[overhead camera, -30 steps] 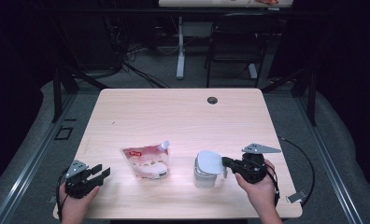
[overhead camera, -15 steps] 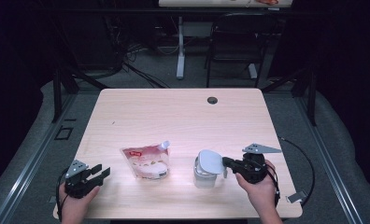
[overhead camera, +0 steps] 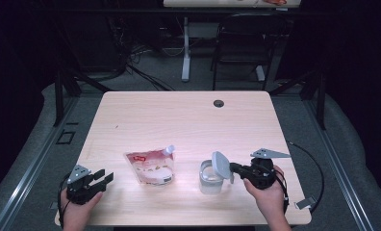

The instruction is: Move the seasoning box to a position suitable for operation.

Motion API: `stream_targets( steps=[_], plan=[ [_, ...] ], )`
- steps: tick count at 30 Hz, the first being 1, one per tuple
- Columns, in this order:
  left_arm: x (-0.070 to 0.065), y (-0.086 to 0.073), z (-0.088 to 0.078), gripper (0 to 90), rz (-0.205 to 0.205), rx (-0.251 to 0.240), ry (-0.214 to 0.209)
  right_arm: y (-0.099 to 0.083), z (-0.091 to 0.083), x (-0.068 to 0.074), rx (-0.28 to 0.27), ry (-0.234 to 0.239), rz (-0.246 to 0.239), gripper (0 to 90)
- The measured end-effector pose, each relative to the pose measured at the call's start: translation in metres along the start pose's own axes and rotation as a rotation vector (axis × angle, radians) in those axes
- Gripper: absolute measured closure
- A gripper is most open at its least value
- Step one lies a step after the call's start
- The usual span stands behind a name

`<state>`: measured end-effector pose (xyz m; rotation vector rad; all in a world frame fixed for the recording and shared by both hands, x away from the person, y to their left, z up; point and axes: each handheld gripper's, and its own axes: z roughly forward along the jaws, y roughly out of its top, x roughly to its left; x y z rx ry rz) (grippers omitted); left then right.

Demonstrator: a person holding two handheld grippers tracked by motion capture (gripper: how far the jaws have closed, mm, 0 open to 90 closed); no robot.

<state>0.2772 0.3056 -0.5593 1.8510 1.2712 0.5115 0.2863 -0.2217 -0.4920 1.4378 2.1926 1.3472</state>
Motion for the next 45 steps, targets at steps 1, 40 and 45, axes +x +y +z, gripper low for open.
stream_targets(
  steps=[1,40,45],
  plan=[
    [0.000,0.000,0.000,57.3,0.000,-0.001,-0.002,0.000,0.000,0.000,-0.003,0.001,0.004,90.0],
    [0.001,0.001,-0.002,57.2,0.000,0.003,-0.004,-0.017,0.007,-0.020,0.024,-0.008,0.047,86.3],
    [0.001,0.001,-0.002,57.0,0.001,0.003,-0.004,-0.024,0.005,-0.020,0.024,-0.036,0.015,81.1]
  ],
)
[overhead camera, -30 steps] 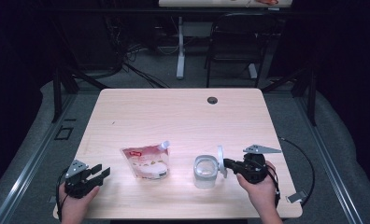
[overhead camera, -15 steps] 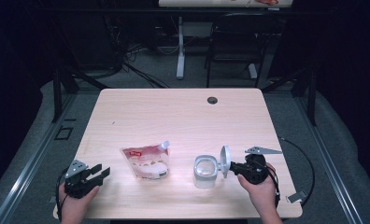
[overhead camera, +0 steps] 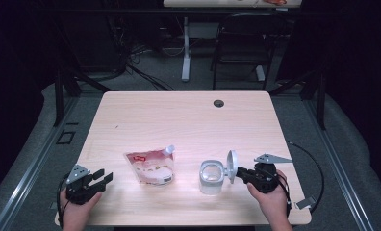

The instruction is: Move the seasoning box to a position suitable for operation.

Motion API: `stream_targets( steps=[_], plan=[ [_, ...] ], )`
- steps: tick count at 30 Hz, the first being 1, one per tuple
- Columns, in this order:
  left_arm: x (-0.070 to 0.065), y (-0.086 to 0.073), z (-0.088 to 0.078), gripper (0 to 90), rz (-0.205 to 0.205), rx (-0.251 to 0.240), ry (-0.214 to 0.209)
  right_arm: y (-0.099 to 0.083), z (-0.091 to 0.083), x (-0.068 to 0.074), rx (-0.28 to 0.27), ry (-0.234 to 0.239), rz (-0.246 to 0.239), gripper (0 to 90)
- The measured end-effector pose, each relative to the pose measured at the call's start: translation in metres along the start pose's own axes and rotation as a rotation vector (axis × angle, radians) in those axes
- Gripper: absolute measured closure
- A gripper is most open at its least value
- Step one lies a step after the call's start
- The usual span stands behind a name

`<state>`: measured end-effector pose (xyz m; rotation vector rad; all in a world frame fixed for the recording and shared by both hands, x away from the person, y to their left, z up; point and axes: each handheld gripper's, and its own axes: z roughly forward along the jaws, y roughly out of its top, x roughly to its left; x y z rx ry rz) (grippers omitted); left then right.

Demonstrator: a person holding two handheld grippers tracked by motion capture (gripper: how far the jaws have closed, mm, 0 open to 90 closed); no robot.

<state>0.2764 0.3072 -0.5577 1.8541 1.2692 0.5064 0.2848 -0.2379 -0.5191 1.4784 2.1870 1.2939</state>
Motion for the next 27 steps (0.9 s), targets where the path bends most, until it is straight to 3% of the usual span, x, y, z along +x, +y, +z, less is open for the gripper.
stream_targets(
  steps=[7,11,16,23,27],
  plan=[
    [0.000,0.000,0.000,57.1,-0.001,-0.009,0.004,-0.013,-0.005,-0.004,0.011,0.004,-0.006,73.1],
    [-0.001,0.001,0.001,57.5,0.002,-0.015,-0.001,-0.024,-0.004,-0.002,0.047,0.004,-0.051,68.3],
    [-0.002,0.002,0.003,57.7,0.013,-0.010,-0.006,-0.030,-0.002,0.003,0.051,0.011,-0.088,65.7],
    [-0.002,0.001,0.003,57.6,0.010,-0.010,-0.008,-0.027,0.002,0.014,0.044,-0.034,-0.137,79.0],
    [-0.001,0.001,0.002,57.5,0.009,-0.009,-0.006,-0.026,0.003,0.016,0.034,-0.039,-0.135,83.8]
  ],
)
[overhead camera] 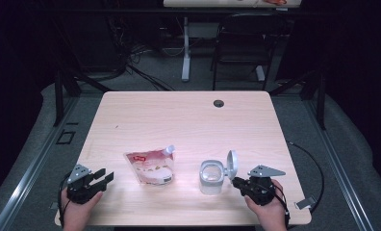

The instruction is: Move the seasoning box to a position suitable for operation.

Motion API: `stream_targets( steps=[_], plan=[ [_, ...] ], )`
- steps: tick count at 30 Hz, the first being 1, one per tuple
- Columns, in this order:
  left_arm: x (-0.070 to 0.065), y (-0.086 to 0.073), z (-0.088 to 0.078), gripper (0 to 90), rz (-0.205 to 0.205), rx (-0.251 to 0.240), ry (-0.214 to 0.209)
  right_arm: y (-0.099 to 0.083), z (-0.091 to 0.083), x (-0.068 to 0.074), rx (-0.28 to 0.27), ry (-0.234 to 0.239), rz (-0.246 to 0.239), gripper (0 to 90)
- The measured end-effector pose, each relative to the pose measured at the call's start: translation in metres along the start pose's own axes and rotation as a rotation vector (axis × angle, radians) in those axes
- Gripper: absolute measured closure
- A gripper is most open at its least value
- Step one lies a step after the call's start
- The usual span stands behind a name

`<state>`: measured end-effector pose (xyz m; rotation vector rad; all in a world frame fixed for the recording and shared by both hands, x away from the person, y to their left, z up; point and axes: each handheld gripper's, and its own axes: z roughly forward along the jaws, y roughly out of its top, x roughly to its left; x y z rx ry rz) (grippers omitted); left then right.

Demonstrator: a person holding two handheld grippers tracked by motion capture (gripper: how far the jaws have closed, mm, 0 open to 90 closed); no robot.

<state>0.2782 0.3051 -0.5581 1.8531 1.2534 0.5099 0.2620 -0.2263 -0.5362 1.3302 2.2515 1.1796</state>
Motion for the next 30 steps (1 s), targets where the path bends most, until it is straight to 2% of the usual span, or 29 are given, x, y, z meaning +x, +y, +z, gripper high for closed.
stream_targets(
  steps=[13,21,30],
  plan=[
    [0.000,-0.002,0.000,57.5,-0.004,0.004,0.004,0.003,0.003,-0.002,0.006,-0.008,-0.003,83.0],
    [0.000,-0.003,-0.001,57.5,-0.004,0.008,0.008,0.010,0.013,-0.008,-0.024,-0.025,0.007,83.0],
    [-0.001,-0.003,-0.001,57.4,-0.005,0.008,0.010,0.020,0.026,-0.018,-0.037,0.015,0.025,85.7]
  ],
)
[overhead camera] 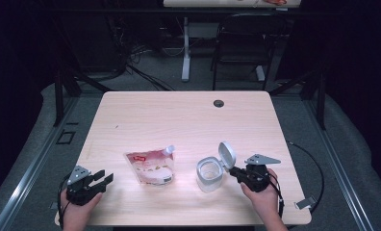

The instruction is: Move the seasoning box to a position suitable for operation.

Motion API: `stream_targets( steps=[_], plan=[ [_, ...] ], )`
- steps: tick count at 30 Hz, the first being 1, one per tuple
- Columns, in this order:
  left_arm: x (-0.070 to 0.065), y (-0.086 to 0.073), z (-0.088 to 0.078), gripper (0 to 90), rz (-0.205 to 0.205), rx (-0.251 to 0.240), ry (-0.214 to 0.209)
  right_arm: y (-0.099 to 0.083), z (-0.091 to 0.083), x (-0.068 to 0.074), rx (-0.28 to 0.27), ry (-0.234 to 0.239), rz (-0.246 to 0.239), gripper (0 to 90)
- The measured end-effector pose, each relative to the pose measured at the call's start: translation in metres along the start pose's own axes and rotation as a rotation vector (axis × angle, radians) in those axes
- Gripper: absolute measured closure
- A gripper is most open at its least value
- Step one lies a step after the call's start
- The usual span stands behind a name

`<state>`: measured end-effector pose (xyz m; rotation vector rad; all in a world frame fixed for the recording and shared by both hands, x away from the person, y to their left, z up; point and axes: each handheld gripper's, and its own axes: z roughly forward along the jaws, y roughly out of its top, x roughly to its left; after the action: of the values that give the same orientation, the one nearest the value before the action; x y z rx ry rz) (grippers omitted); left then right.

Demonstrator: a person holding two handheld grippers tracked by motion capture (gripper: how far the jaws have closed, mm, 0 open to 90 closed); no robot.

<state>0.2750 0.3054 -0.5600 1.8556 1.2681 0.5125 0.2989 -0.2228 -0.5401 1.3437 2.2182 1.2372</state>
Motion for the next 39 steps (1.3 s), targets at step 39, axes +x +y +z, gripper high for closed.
stream_targets(
  steps=[39],
  plan=[
    [-0.006,0.003,-0.002,57.5,0.014,-0.001,-0.014,0.032,0.043,-0.005,-0.070,0.041,-0.035,79.4]
  ],
)
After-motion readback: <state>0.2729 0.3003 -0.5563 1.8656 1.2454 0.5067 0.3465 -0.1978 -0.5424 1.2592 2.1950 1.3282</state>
